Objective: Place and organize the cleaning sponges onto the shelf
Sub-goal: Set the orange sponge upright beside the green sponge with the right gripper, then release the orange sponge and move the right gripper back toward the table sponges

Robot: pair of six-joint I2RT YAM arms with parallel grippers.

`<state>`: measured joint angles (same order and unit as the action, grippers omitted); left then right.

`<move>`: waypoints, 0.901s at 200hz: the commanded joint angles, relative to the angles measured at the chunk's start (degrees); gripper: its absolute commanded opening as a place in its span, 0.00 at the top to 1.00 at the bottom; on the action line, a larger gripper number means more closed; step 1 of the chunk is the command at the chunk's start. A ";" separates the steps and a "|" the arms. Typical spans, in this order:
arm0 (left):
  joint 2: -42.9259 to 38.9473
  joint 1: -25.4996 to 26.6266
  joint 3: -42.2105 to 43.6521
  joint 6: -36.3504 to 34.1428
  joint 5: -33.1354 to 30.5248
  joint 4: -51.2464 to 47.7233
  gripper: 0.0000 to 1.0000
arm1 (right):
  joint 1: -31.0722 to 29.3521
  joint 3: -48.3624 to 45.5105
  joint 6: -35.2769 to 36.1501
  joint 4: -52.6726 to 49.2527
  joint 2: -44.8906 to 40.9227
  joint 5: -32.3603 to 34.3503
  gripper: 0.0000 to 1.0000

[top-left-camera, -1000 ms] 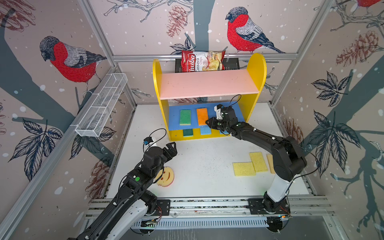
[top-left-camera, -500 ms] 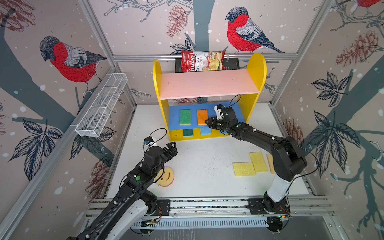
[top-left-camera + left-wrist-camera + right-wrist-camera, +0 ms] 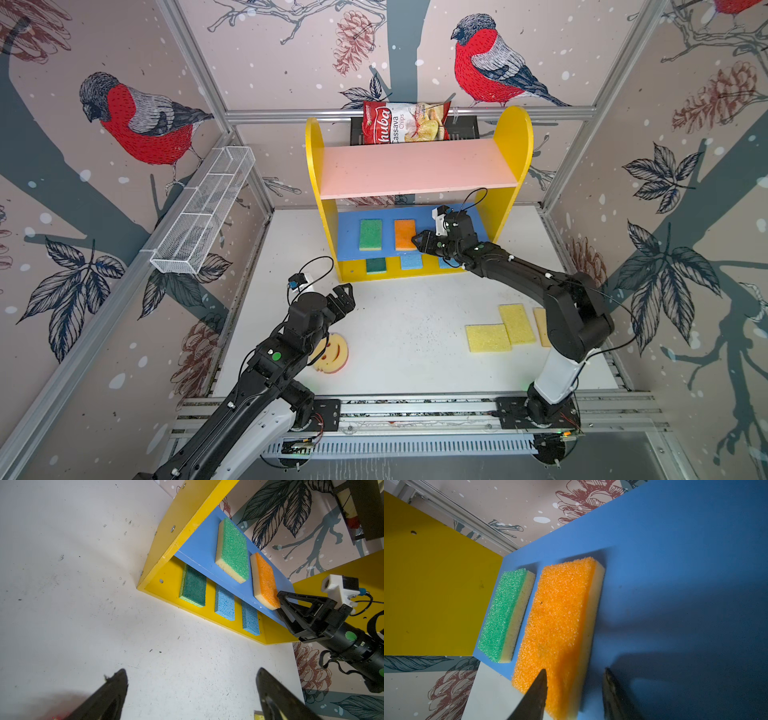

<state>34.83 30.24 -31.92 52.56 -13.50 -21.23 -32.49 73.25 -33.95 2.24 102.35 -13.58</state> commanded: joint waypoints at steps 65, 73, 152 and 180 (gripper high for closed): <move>-0.46 0.00 -0.08 -0.36 -0.83 1.10 0.04 | 0.57 -6.73 0.72 -2.05 -9.65 2.52 0.54; -0.47 0.00 -0.01 -0.43 -0.88 0.98 0.04 | 0.58 -8.35 0.74 -2.17 -11.00 3.02 0.55; -0.64 0.00 0.49 -0.49 -0.38 1.49 0.05 | 0.67 -18.07 0.49 -4.11 -18.46 5.00 0.88; -0.70 -0.03 2.02 -0.26 1.19 2.89 0.04 | 2.39 -22.34 -0.04 -5.83 -21.04 5.08 0.61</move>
<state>34.22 30.24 -30.85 52.51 -13.58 -20.78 -31.55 53.78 -33.17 -1.87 83.20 -9.15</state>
